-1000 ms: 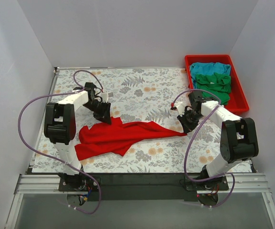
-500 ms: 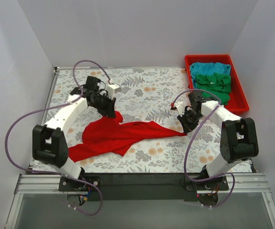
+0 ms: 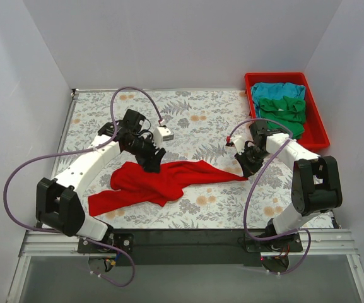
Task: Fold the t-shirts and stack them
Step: Flatten the tshirt out
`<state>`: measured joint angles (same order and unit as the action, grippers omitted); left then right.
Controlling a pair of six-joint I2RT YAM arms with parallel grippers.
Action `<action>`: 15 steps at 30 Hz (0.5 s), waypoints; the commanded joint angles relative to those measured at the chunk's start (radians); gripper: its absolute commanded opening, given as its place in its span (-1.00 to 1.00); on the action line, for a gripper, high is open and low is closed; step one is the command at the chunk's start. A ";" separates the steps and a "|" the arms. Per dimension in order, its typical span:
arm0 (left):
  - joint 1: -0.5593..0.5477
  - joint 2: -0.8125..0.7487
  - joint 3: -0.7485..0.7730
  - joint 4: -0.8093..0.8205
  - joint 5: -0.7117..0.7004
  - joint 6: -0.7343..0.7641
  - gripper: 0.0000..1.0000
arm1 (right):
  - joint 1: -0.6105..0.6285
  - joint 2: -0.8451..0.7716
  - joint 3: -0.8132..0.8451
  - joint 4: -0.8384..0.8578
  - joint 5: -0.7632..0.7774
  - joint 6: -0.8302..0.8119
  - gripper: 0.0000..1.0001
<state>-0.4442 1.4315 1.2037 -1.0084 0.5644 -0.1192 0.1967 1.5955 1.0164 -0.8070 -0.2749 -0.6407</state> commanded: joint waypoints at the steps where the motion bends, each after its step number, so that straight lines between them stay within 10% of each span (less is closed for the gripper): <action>1: 0.004 0.033 0.040 0.074 -0.009 -0.016 -0.04 | -0.006 -0.019 0.010 -0.020 -0.007 -0.019 -0.97; 3: 0.016 0.068 0.048 0.112 -0.020 -0.022 0.28 | -0.005 -0.020 0.007 -0.020 -0.006 -0.020 -0.97; 15: 0.102 0.483 0.416 -0.105 0.170 0.039 0.45 | -0.006 -0.045 -0.032 -0.020 0.005 -0.036 -0.97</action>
<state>-0.3275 1.9083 1.5681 -1.0210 0.6621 -0.1078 0.1967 1.5917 0.9924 -0.8124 -0.2745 -0.6586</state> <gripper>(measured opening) 0.721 0.020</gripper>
